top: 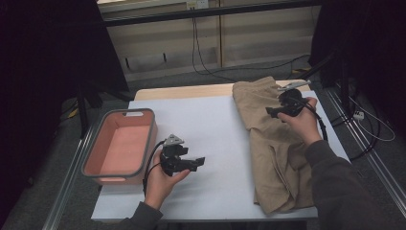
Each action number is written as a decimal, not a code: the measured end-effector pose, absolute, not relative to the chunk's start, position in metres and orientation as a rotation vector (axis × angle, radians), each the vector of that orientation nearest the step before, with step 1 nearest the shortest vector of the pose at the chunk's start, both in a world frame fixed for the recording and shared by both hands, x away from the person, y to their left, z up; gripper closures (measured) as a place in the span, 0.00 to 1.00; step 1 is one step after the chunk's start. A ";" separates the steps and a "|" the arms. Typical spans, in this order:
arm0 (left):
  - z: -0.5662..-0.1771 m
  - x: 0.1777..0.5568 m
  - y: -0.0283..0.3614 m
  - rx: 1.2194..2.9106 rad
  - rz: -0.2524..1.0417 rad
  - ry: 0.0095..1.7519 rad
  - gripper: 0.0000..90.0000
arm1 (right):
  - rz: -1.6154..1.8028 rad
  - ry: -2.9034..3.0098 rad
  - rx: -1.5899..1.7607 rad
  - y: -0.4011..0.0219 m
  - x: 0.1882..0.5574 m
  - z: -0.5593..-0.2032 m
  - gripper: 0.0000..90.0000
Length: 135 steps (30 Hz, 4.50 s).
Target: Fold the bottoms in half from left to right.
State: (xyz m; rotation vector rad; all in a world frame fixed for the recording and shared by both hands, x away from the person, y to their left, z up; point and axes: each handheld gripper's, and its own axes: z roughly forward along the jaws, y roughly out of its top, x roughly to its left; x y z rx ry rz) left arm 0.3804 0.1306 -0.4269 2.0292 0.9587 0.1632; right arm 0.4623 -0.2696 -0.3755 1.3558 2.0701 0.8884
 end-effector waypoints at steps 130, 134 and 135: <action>-0.430 0.369 0.157 2.036 0.227 1.037 0.15 | 1.056 2.295 1.227 -0.177 0.453 -0.459 0.98; -0.430 0.369 0.156 2.035 0.225 1.034 0.15 | 1.055 2.311 1.191 -0.171 0.450 -0.459 0.98; -0.430 0.369 0.156 2.039 0.225 1.033 0.15 | 1.058 2.316 1.189 -0.169 0.449 -0.459 0.98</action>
